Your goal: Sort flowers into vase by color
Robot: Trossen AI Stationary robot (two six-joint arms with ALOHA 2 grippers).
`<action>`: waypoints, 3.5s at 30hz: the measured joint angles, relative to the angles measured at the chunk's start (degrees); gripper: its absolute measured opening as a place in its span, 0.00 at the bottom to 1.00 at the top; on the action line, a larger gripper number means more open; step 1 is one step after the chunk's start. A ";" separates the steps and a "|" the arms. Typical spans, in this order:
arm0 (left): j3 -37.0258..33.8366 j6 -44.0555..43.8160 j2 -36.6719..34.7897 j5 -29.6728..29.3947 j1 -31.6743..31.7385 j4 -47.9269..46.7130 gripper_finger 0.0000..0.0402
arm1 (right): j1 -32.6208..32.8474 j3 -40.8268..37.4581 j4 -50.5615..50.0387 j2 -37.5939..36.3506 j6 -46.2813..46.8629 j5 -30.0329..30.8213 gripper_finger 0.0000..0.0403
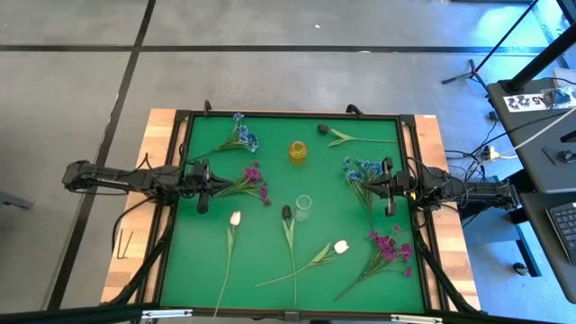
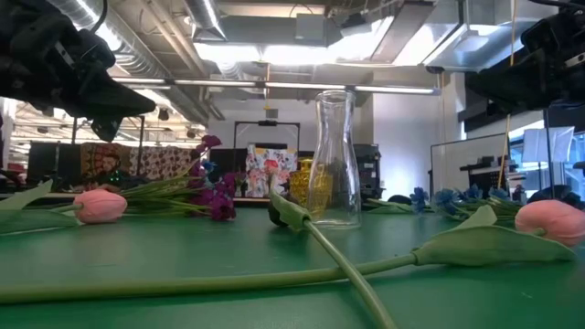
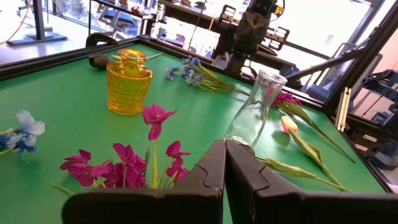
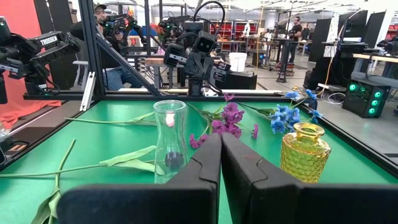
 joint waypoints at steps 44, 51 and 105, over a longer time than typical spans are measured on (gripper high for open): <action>0.02 0.00 0.00 -0.01 0.00 0.00 0.00 | 0.01 -0.05 2.48 0.01 -0.02 2.11 0.04; 0.02 0.00 -0.02 0.00 0.00 0.02 0.00 | -0.01 -0.05 7.09 -0.01 -0.02 8.27 0.04; 0.00 0.00 -0.02 0.01 -0.02 0.02 0.00 | 0.00 44.58 -58.11 56.35 40.18 1.22 0.05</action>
